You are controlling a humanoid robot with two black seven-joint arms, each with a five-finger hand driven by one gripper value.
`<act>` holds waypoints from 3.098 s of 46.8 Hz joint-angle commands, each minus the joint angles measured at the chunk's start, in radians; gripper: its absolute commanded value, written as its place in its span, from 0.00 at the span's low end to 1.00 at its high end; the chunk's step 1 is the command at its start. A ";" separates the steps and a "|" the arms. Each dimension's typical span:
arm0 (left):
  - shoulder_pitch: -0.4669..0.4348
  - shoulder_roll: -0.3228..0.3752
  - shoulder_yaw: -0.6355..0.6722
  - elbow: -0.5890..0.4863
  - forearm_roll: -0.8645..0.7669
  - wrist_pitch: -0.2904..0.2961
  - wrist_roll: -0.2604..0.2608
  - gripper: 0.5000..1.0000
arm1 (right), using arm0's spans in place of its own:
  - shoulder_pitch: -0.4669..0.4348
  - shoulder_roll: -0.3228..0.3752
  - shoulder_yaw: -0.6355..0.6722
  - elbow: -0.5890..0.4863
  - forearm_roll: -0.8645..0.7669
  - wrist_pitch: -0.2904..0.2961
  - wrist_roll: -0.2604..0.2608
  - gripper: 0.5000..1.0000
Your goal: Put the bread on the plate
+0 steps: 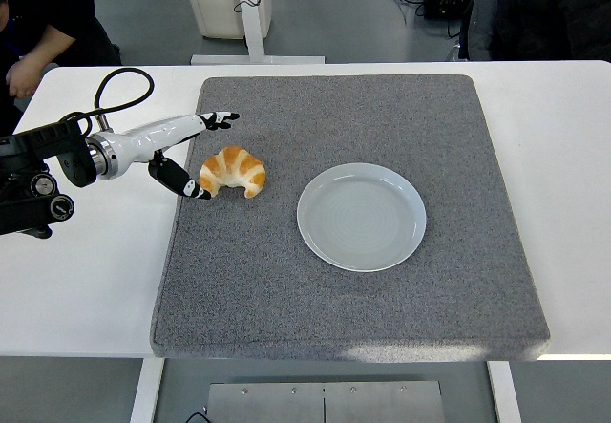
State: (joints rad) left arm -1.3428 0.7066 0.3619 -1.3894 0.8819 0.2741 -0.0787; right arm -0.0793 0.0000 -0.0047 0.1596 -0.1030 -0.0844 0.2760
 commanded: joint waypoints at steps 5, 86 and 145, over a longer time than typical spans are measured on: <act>0.054 -0.056 -0.035 0.069 0.003 0.062 -0.045 0.93 | 0.000 0.000 -0.001 0.000 -0.001 0.000 0.000 1.00; 0.197 -0.274 -0.035 0.409 -0.017 0.128 -0.227 0.00 | 0.000 0.000 -0.001 -0.002 0.000 0.000 0.000 1.00; -0.220 -0.197 -0.037 0.408 -0.021 -0.026 -0.243 0.00 | 0.000 0.000 -0.001 -0.002 0.000 0.000 0.000 1.00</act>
State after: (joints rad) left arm -1.5417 0.5088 0.3250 -0.9817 0.8606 0.2589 -0.3224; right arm -0.0796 0.0000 -0.0061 0.1579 -0.1031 -0.0846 0.2761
